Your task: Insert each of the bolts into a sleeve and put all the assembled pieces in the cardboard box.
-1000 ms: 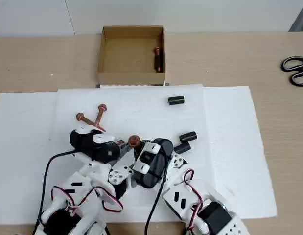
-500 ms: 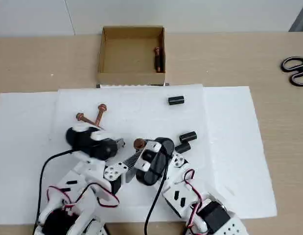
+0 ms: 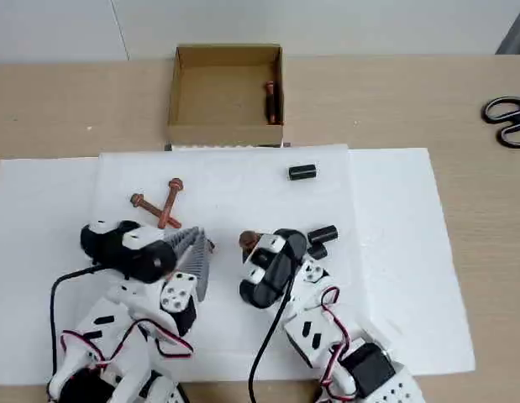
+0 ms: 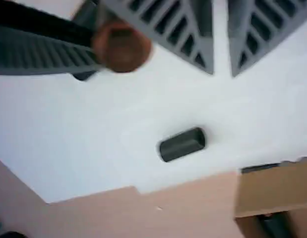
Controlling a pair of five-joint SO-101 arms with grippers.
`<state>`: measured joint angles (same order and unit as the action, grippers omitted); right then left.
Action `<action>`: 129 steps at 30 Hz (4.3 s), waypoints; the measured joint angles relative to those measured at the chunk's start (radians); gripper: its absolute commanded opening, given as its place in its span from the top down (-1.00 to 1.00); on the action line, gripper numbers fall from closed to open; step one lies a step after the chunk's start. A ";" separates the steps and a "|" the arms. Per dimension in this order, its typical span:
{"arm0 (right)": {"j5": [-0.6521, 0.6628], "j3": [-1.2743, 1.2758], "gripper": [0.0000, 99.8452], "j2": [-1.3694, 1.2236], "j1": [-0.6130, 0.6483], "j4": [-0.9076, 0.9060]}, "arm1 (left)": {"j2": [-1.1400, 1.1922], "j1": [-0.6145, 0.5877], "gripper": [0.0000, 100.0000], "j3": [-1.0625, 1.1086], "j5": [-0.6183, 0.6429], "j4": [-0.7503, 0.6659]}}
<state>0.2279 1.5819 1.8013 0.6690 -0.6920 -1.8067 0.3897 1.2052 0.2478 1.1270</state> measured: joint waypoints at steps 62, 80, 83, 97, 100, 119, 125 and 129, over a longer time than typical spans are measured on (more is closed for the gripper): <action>-0.308 -2.131 0.99 -2.437 -0.336 0.213 | 0.000 -0.353 0.99 0.296 0.000 0.000; -0.273 -2.470 0.79 -2.707 -0.345 -0.034 | 0.000 -0.353 0.99 0.296 0.000 0.000; -0.273 -2.489 0.59 -2.707 -0.344 -0.071 | 0.000 -0.353 0.99 0.296 0.000 0.000; -0.273 -2.874 0.59 -2.704 -0.318 -0.393 | 0.000 -0.353 0.99 0.296 0.000 0.000; -0.273 -2.971 0.68 -2.704 -0.302 -0.577 | 0.000 -0.353 0.99 0.296 0.000 0.000; -0.023 -2.875 0.73 -2.704 -0.400 -1.023 | 0.000 -0.353 0.99 0.296 0.000 0.000; 0.029 -2.615 0.73 -2.608 -0.440 -1.031 | 0.000 -0.353 0.99 0.296 0.000 0.000; 0.092 -2.344 0.73 -2.375 -0.411 -1.031 | 0.000 -0.353 0.99 0.296 0.000 0.000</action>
<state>0.3199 -0.7626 -0.5738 0.2578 -1.7231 -1.8067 0.0368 1.5014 0.2478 1.1270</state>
